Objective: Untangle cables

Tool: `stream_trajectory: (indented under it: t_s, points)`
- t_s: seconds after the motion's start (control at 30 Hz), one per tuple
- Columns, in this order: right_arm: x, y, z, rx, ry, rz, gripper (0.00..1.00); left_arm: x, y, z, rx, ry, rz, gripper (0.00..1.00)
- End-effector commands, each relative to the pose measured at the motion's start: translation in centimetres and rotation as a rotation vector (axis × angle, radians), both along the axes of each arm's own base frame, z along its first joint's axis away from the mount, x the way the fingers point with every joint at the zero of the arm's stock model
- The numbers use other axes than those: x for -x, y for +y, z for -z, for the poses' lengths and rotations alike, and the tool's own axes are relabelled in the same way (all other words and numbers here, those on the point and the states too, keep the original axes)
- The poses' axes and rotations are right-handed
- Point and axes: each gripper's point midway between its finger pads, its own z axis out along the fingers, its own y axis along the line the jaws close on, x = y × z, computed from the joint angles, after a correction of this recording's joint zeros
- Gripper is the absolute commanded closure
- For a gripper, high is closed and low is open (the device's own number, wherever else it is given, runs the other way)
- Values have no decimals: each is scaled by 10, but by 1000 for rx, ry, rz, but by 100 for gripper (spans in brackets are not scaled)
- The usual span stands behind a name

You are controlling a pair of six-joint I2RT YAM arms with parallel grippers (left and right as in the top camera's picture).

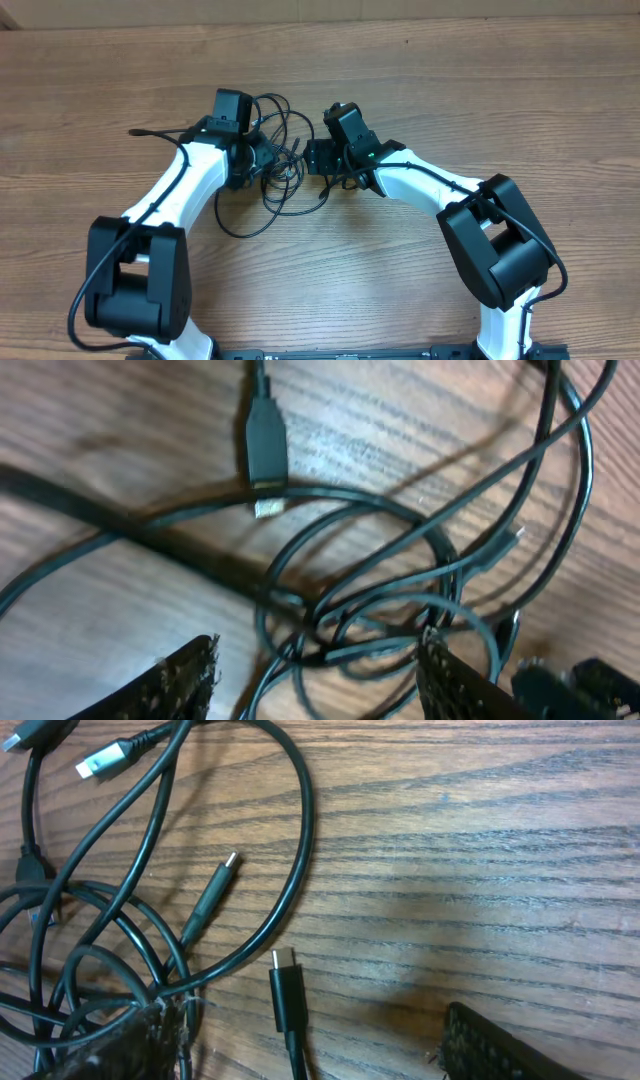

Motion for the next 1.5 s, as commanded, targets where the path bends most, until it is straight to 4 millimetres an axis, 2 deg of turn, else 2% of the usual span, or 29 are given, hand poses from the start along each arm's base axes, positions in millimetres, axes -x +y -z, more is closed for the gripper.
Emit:
stream_trajectory:
  t_s: [0.0, 0.03, 0.07, 0.17, 0.3, 0.43, 0.57, 0.67, 0.83, 0.97, 1.07, 1.27, 1.47]
  points:
    - [-3, -1, -15, -11, -32, 11, 15, -8, 6, 9, -25, 3, -36, 37]
    - [-3, -1, -15, -11, -32, 11, 10, -8, 7, 12, -30, 9, -44, 38]
    - [-3, -1, -15, -11, -32, 11, 7, -8, 8, 15, -34, 14, -48, 44]
    - [-3, -1, -15, -11, -33, 11, 5, -12, 11, 19, -46, 6, -54, 73]
    - [-3, -1, -15, -11, -32, 11, 4, -26, 8, 10, -18, -56, -51, 96]
    - [-3, -1, -15, -10, -32, 11, 4, -39, -13, -19, 102, -123, 53, 96]
    - [-2, -2, -14, -8, -29, 11, 4, -44, -43, -70, 261, -237, 266, 96]
    - [-2, -2, -14, -9, -30, 12, 4, -44, -52, -111, 321, -343, 381, 96]
    - [-2, -2, -14, -9, -30, 12, 4, -33, -62, -170, 349, -518, 568, 96]
    - [-2, -2, -14, -9, -30, 12, 4, -16, -71, -206, 385, -621, 683, 96]
    - [-2, -2, -14, -9, -30, 12, 4, -7, -71, -228, 404, -680, 722, 96]
    - [-2, -2, -14, -8, -29, 12, 4, 3, -53, -263, 388, -768, 688, 96]
    - [-2, -2, -14, -9, -30, 12, 4, 21, -34, -314, 436, -890, 652, 96]
